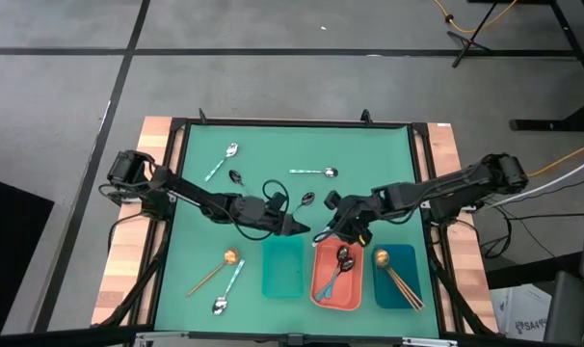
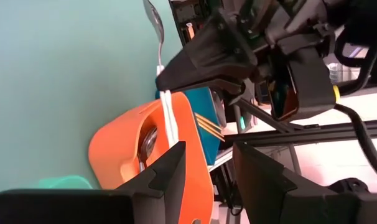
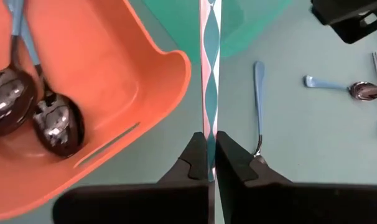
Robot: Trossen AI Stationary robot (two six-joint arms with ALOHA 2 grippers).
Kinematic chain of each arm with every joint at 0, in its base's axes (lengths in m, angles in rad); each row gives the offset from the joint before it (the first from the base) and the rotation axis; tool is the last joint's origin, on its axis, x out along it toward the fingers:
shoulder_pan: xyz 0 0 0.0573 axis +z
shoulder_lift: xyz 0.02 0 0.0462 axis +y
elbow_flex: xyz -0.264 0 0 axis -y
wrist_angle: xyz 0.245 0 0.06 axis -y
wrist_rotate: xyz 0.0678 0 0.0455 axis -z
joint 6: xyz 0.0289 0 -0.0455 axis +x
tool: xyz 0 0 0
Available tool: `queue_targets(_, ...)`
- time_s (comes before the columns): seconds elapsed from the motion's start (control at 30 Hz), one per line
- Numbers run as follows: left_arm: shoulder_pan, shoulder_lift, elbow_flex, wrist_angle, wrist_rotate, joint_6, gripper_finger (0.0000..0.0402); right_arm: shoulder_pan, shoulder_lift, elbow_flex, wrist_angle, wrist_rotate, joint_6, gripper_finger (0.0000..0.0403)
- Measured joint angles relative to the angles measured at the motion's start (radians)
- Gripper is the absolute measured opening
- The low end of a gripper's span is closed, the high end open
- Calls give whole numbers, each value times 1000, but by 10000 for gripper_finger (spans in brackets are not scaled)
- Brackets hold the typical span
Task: Sort silverware by color (type)
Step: Put the light blue spoon into the light blue bin
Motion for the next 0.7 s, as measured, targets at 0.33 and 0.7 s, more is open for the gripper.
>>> queue_targets(0.33,-10,0,0,-34,-9,0,127,0,12,0,162,1,-51,1)
queue_targets(0.7,-8,0,0,-38,-8,-51,127,-1,12,0,186,46,-90,1)
